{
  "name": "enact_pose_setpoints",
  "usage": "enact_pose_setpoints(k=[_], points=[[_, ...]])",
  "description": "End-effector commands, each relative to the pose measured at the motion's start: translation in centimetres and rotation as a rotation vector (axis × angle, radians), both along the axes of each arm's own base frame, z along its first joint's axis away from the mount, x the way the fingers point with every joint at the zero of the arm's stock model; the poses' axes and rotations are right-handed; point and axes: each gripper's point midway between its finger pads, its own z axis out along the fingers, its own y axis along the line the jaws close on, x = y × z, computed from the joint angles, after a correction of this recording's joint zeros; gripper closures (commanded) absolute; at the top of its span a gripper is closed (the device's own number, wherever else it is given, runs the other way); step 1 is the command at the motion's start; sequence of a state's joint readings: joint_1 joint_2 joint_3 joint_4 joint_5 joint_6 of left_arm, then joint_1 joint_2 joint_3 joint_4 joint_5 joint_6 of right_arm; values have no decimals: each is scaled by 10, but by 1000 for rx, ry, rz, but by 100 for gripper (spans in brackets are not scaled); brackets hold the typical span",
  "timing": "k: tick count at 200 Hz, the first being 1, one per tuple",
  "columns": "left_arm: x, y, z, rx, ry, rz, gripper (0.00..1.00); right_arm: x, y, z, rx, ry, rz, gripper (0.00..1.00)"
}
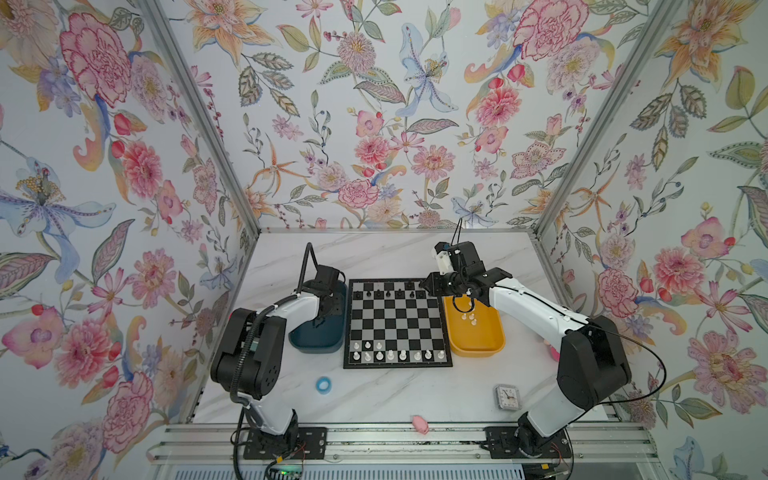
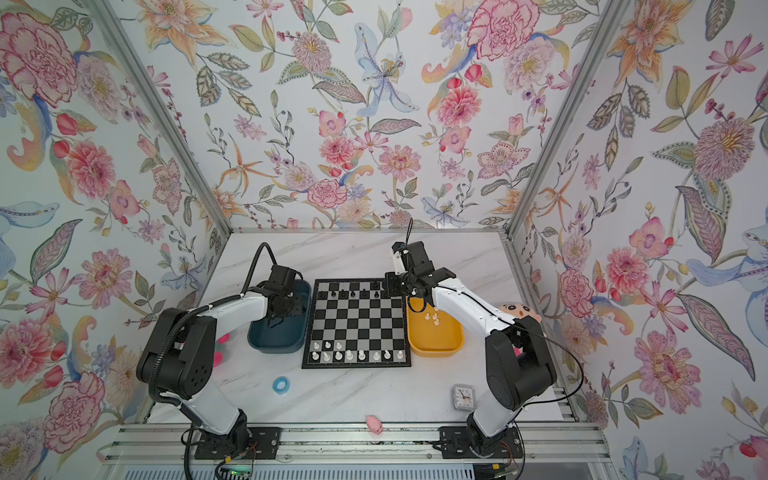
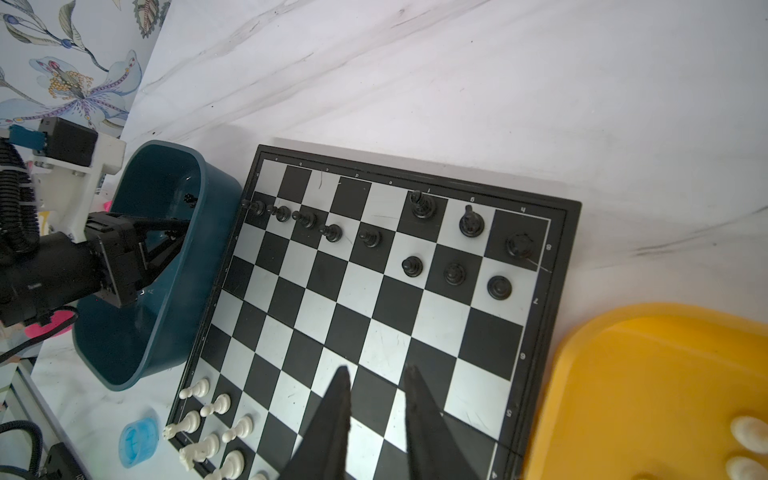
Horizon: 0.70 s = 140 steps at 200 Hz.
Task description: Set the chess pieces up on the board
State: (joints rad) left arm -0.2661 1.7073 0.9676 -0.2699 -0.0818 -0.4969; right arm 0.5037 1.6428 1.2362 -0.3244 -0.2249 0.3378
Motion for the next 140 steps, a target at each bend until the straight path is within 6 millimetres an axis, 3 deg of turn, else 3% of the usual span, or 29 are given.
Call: enact_pose_setpoints(k=[1, 77, 140], points=[[8, 0, 5, -9, -9, -5, 86, 0, 0, 1, 0, 1, -9, 75], [8, 4, 24, 3, -40, -1, 91, 0, 1, 3, 6, 0, -5, 75], [7, 8, 58, 17, -86, 2, 92, -1, 1, 2, 5, 3, -4, 75]])
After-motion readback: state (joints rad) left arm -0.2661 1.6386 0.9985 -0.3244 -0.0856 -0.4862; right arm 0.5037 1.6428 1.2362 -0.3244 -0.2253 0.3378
